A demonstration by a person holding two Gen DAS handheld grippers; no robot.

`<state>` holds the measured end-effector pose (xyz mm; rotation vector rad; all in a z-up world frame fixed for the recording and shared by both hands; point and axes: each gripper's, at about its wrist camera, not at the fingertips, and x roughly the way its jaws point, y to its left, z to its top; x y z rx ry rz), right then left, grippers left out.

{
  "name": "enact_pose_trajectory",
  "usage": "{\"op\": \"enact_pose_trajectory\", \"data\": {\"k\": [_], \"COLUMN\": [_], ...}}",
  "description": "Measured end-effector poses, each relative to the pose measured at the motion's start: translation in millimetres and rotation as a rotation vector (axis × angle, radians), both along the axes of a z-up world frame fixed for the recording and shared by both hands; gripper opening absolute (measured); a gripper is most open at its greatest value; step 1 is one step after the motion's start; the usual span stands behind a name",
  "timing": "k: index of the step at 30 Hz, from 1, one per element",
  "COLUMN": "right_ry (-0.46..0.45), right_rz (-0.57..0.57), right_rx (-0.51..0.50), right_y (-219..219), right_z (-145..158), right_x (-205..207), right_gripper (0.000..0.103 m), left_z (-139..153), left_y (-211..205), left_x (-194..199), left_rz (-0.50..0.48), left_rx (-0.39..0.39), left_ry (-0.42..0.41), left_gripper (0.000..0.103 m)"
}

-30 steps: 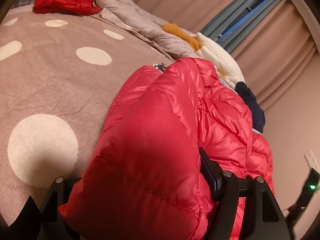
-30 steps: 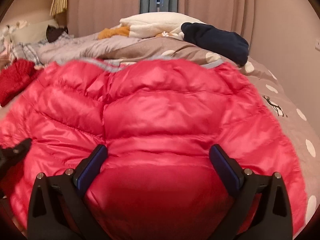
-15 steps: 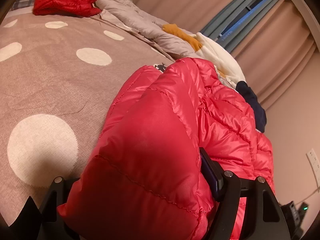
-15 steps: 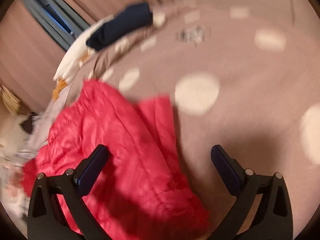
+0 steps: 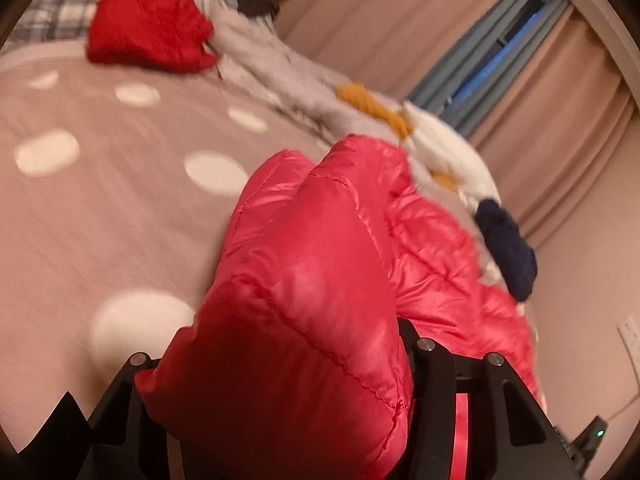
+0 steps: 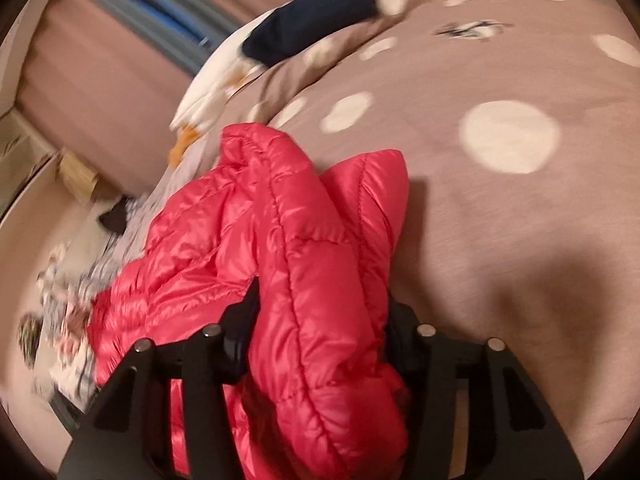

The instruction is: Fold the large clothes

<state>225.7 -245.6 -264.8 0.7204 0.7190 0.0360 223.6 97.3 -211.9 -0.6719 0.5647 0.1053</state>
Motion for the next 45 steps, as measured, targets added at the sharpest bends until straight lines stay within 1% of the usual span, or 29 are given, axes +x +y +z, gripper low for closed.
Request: {"op": "enact_pose_trajectory", "data": {"k": [3,5,6,7,9,11,12,14,16,19,21,23,25,26,27,28,30,31,34,36,38,40,42,44,45], "right_ry": [0.021,0.023,0.026,0.028,0.027,0.017,0.009,-0.009,-0.016,-0.023,-0.031,-0.038,-0.044,-0.047,-0.051,-0.055,-0.064,-0.065,-0.076,-0.081,-0.083,-0.086,-0.084,-0.081,-0.080], "right_rz": [0.054,0.058,0.059,0.065,0.084,0.097,0.103,0.113,0.120,0.120,0.105,0.089,0.074,0.062,0.047,0.031,0.002,-0.010,-0.024,-0.023,-0.028,-0.048,-0.072,-0.122,-0.151], "right_rx": [-0.048,-0.082,-0.086,-0.078,-0.035,0.026,0.048,0.082,0.089,0.087,0.112,0.143,0.159,0.152,0.139,0.131,0.118,0.119,0.167,0.198,0.209,0.211,0.198,0.149,0.117], "right_y": [21,29,28,26,14,3,0,-3,-4,-3,-5,-9,-13,-14,-15,-16,-18,-19,-27,-31,-34,-37,-40,-45,-48], "right_z": [-5,-9,-12,-14,-18,-23,-25,-29,-30,-30,-32,-33,-32,-30,-28,-27,-25,-25,-28,-29,-29,-27,-24,-18,-14], "right_x": [10,14,16,18,18,16,15,14,14,12,9,7,4,3,2,0,-3,-4,-8,-11,-14,-18,-19,-27,-31], "right_gripper": [0.054,0.057,0.057,0.058,0.056,0.053,0.053,0.052,0.052,0.052,0.052,0.052,0.054,0.055,0.056,0.058,0.059,0.059,0.059,0.059,0.059,0.060,0.065,0.078,0.080], "left_z": [23,41,49,59,75,87,91,98,101,101,97,91,84,81,79,77,73,70,65,63,61,58,53,51,54], "left_y": [6,-1,-7,-19,-44,-76,-90,-117,-138,-171,-186,-195,-203,-209,-214,-220,-233,-236,-241,-241,-238,-234,-231,-233,-233], "left_x": [-12,-19,-22,-25,-30,-33,-35,-38,-40,-35,-31,-30,-25,-23,-21,-19,-15,-13,-9,-8,-4,1,5,5,3], "left_rz": [-0.019,-0.071,-0.088,-0.108,-0.133,-0.157,-0.178,-0.238,-0.282,-0.345,-0.366,-0.392,-0.434,-0.462,-0.483,-0.513,-0.580,-0.587,-0.555,-0.546,-0.541,-0.546,-0.554,-0.545,-0.541], "left_rx": [-0.031,-0.055,-0.051,-0.024,0.057,0.143,0.165,0.185,0.199,0.219,0.225,0.216,0.192,0.183,0.184,0.188,0.188,0.189,0.194,0.171,0.132,0.112,0.103,0.104,0.111], "left_ry": [-0.046,-0.086,-0.101,-0.117,-0.140,-0.148,-0.158,-0.173,-0.172,-0.147,-0.126,-0.108,-0.080,-0.064,-0.056,-0.053,-0.055,-0.050,-0.028,-0.022,-0.006,0.014,0.033,0.039,0.041], "left_gripper": [0.052,0.052,0.052,0.052,0.052,0.052,0.052,0.052,0.052,0.054,0.054,0.057,0.064,0.065,0.068,0.075,0.080,0.080,0.080,0.080,0.080,0.080,0.080,0.080,0.081]}}
